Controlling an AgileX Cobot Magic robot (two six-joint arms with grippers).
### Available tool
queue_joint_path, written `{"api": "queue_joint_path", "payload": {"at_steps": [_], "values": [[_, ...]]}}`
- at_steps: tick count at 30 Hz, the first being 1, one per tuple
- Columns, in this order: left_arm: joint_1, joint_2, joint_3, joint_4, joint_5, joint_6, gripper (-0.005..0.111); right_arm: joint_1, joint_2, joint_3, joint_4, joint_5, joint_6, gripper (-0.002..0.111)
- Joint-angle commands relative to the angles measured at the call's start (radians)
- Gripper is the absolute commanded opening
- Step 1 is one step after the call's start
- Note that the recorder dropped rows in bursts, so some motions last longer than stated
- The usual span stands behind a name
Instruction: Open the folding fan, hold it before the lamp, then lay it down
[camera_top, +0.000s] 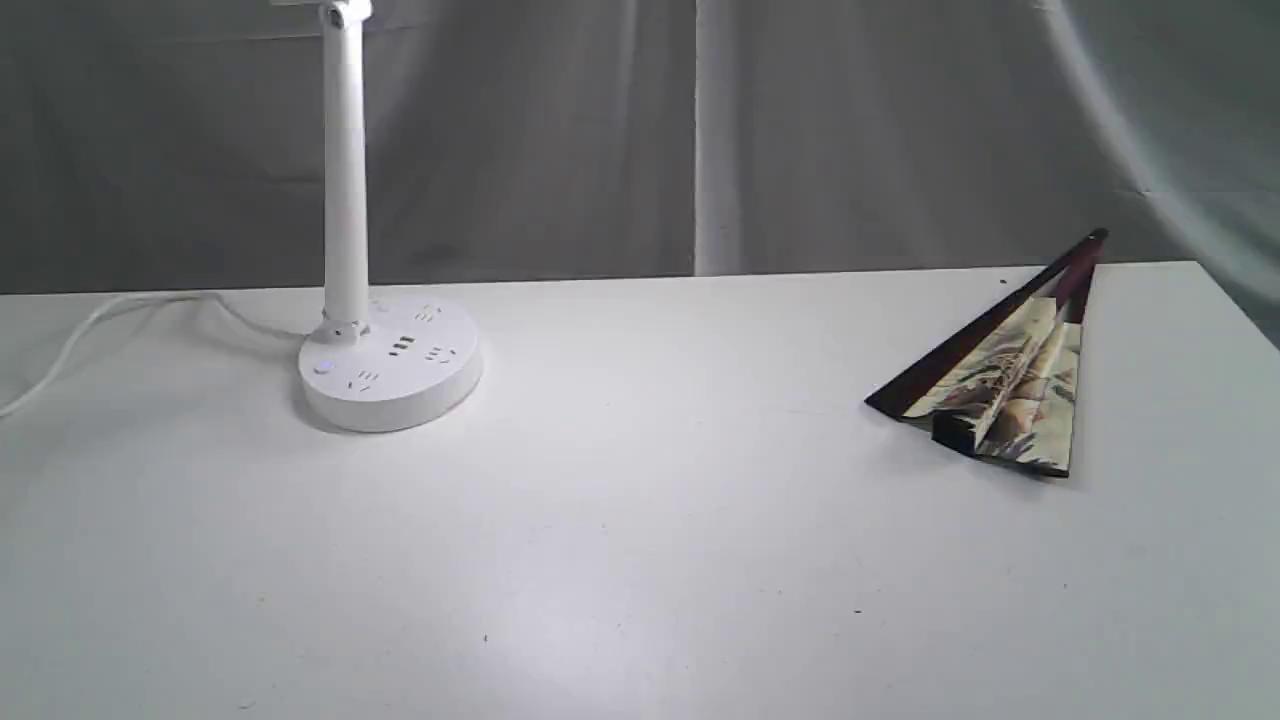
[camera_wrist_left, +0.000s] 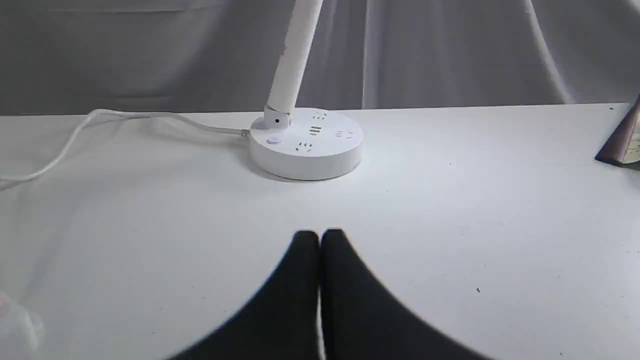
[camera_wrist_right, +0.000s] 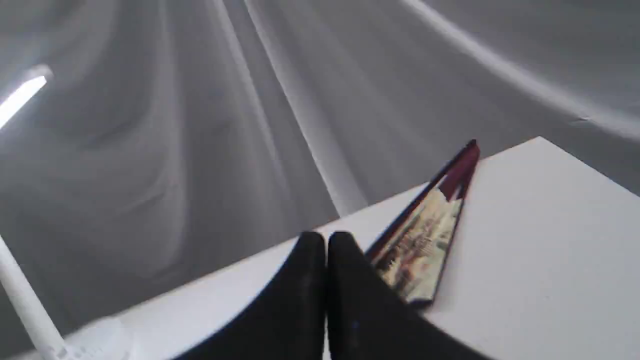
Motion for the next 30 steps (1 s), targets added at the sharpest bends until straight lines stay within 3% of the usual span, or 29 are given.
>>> {"api": "queue_joint_path", "payload": {"at_steps": [1,7,13,20,30], "values": [[-0.005,-0.004,0.003,0.001,-0.002,-0.001,0.0,0.001,-0.004,-0.013,0.018,-0.056,-0.004,0.0],[-0.005,-0.004,0.003,0.001,-0.002,-0.001,0.0,0.001,0.019,-0.175,0.014,-0.002,-0.029,0.0],[-0.005,-0.004,0.003,0.001,-0.002,-0.001,0.0,0.001,0.226,-0.301,0.014,-0.013,-0.076,0.0],[-0.005,-0.004,0.003,0.001,-0.002,-0.001,0.0,0.001,0.592,-0.45,0.014,0.003,-0.116,0.0],[-0.005,-0.004,0.003,0.001,-0.002,-0.001,0.0,0.001,1.173,-0.818,0.014,0.22,-0.296,0.0]]}}
